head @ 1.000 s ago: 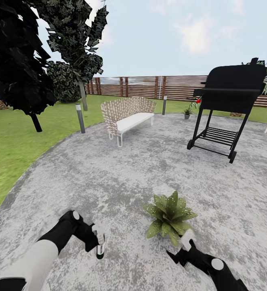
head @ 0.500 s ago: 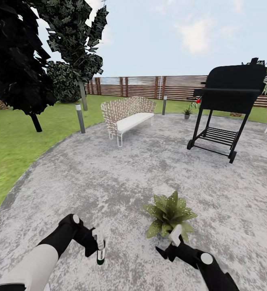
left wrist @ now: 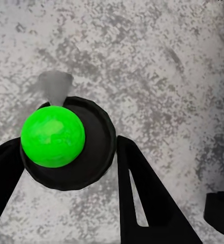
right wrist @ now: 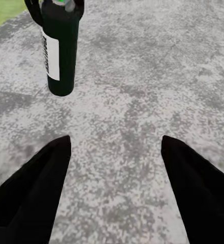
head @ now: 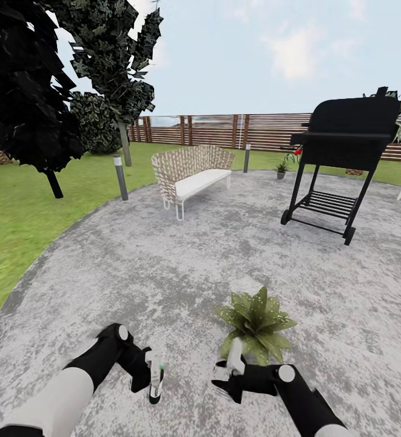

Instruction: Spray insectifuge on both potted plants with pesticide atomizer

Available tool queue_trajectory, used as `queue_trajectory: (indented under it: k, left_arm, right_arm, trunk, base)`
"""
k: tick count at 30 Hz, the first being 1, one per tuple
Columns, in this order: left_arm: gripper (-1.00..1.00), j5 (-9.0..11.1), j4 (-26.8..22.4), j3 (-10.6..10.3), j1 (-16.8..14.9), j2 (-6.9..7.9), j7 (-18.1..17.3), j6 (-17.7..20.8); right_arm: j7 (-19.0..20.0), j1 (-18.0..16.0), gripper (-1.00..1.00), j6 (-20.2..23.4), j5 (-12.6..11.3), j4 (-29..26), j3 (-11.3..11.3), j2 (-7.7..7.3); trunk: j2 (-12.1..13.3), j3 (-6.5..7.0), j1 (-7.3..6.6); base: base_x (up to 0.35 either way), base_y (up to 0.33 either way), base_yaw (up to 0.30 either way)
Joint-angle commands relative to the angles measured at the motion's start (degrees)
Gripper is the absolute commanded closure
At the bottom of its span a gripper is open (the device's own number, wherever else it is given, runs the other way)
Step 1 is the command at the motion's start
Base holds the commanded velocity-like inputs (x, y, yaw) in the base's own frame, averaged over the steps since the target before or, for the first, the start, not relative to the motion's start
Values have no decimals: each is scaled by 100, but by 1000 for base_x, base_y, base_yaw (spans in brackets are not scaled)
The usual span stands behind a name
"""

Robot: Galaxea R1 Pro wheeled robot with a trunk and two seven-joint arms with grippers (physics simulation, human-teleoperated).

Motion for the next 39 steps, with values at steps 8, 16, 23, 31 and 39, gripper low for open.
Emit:
queue_trajectory:
  k: [8, 16, 23, 31, 39]
  left_arm:
    - [100, -9, 9, -58, 6, -125, -28, -141]
    - [100, -23, 33, -69, 5, -354, -31, -217]
    - [100, -32, 26, -78, 5, -566, -28, -218]
    - [100, -31, 26, -86, 7, -721, -28, -218]
    - [100, 48, 34, -528, 4, -735, 24, -203]
  right_arm:
    - [234, -75, 100, -20, 39, -125, -16, 179]
    - [300, -99, 100, -20, 43, -127, -16, 382]
    - [315, -100, 100, -20, 43, -127, -16, 388]
    - [315, -100, 100, -20, 43, -127, -16, 393]
    - [315, -100, 100, -20, 43, -127, -16, 391]
  trunk:
    - [-2, -6, -1]
    - [-2, -6, -1]
    - [-2, -6, -1]
    - [-2, -6, -1]
    - [-2, -6, -1]
  base:
    - [0, 0, 0]
    - [0, 0, 0]
    - [0, 0, 0]
    - [0, 0, 0]
    - [0, 0, 0]
